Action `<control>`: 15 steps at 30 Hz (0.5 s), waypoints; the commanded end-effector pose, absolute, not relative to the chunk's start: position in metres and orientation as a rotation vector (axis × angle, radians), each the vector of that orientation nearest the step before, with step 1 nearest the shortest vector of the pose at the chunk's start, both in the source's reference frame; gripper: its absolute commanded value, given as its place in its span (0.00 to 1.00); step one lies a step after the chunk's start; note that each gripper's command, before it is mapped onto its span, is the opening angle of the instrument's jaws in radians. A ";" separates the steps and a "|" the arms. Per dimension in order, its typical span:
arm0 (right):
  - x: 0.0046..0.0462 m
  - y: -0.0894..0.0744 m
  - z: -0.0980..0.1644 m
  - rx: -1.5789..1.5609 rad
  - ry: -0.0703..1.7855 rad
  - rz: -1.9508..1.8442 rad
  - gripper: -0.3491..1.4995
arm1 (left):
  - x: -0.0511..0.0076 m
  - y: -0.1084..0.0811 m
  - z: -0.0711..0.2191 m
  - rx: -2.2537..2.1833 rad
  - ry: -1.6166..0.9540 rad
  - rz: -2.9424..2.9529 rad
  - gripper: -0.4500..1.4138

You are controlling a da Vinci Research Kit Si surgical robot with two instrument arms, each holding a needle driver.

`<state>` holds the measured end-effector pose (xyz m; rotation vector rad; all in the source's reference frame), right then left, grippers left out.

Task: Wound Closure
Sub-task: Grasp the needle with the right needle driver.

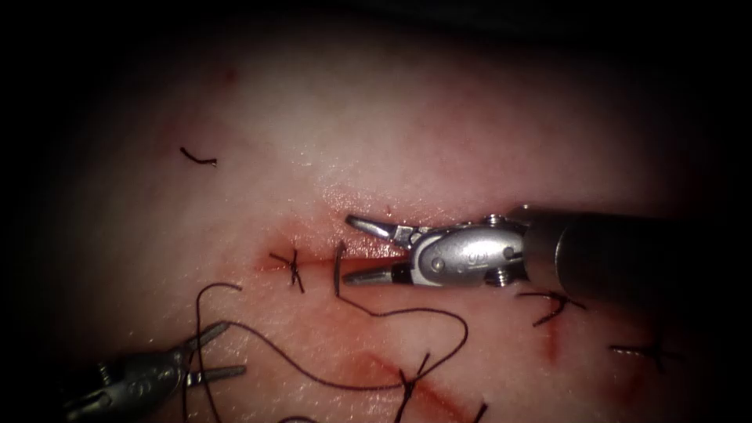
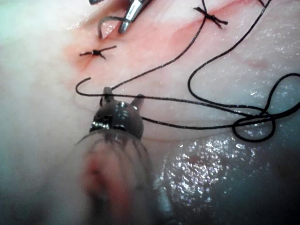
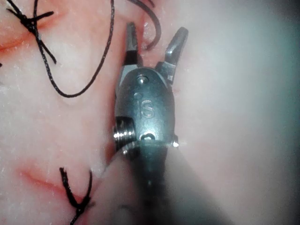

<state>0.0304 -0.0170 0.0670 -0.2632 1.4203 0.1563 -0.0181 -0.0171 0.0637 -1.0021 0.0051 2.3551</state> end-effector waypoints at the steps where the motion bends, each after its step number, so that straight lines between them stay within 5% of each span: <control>1: 0.0319 -0.017 0.068 -0.256 1.429 0.144 0.79 | -0.0186 -0.017 0.064 -1.002 0.004 2.356 0.34; 10: 0.0330 -0.017 0.068 -0.230 1.421 0.059 0.69 | -0.0186 -0.018 0.064 -1.003 -0.007 2.357 0.34; 12: 0.0328 -0.018 0.068 -0.195 1.389 0.035 0.05 | -0.0186 -0.018 0.064 -1.002 -0.007 2.357 0.34; 15: 0.0327 -0.018 0.068 -0.189 1.364 0.034 0.00 | -0.0186 -0.018 0.064 -1.004 -0.009 2.357 0.34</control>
